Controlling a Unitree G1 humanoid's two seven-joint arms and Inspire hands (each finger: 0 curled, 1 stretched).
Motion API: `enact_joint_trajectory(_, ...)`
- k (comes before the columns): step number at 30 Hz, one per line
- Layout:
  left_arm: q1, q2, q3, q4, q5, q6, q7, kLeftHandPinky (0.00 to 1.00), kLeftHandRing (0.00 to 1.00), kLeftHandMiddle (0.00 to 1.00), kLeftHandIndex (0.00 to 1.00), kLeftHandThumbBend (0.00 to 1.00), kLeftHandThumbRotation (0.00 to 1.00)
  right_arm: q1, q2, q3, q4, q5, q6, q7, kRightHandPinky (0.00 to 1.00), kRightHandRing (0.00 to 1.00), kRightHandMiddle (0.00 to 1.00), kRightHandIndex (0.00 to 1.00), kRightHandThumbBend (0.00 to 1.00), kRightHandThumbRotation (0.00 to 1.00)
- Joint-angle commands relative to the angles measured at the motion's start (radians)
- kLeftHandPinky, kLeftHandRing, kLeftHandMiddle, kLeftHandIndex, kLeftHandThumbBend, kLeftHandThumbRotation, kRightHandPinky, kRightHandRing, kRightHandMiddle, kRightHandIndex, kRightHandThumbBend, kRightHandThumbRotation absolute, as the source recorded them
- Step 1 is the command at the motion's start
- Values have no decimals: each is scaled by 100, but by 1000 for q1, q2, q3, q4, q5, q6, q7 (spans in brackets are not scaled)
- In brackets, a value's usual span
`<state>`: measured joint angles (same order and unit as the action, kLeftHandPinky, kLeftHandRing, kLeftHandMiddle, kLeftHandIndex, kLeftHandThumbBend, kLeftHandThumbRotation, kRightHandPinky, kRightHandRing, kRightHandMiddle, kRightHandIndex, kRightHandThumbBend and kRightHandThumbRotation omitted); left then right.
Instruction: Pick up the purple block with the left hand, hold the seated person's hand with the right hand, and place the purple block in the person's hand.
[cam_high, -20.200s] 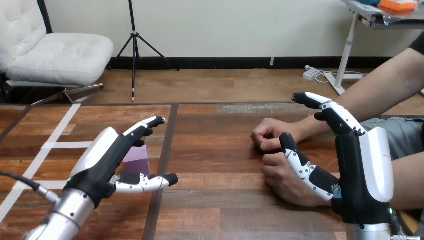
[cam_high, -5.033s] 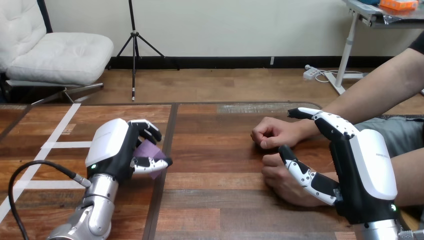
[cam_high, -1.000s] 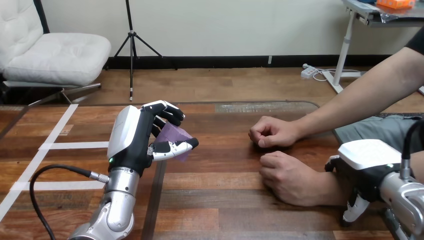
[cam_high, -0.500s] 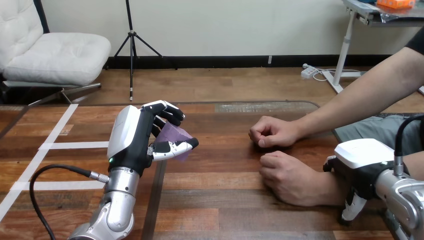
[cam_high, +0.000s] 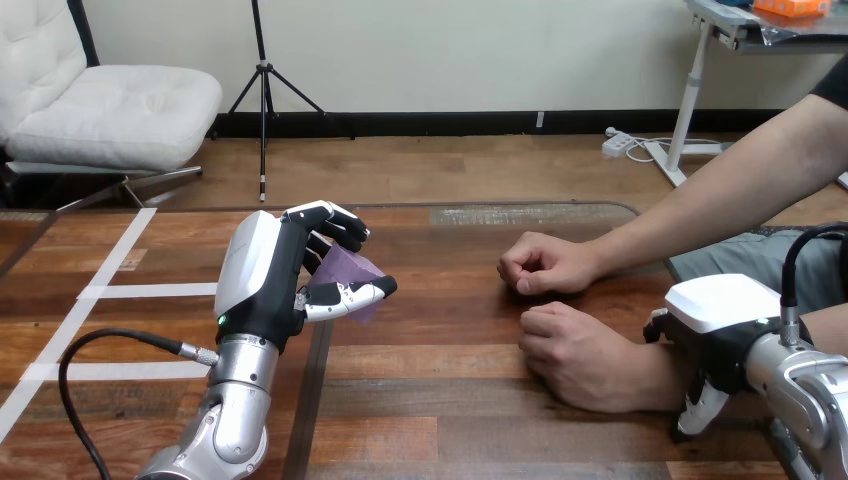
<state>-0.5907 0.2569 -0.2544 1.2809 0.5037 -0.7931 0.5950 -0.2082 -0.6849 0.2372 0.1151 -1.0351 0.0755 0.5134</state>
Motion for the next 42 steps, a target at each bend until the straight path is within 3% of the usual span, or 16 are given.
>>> enact_joint_trajectory(1,-66,12,11,-42,-6,-15,18,40,45,52,53,64,0,-55,-28,15,35,-6,-5,-38,72,77,79,80,84,16)
enact_joint_trajectory(8,-67,14,9,-42,-2,-14,22,40,45,52,53,64,0,-57,-18,16,52,0,12,-45,56,66,69,72,82,9)
enact_joint_trajectory(18,-66,13,15,-40,-13,-14,7,40,45,51,53,64,0,-66,-12,13,81,25,24,-42,44,57,62,66,79,2)
enact_joint_trajectory(24,-66,13,13,-40,-9,-13,12,40,45,51,53,64,0,-70,-11,15,99,31,26,-48,33,44,52,65,77,0)
enact_joint_trajectory(33,-65,13,11,-41,-6,-11,16,40,46,52,53,64,0,-76,-11,25,126,34,32,-47,32,41,50,62,72,0)
enact_joint_trajectory(42,-64,14,10,-41,-4,-14,21,40,45,51,53,64,0,-79,-13,40,138,36,48,-28,35,45,53,62,66,0)
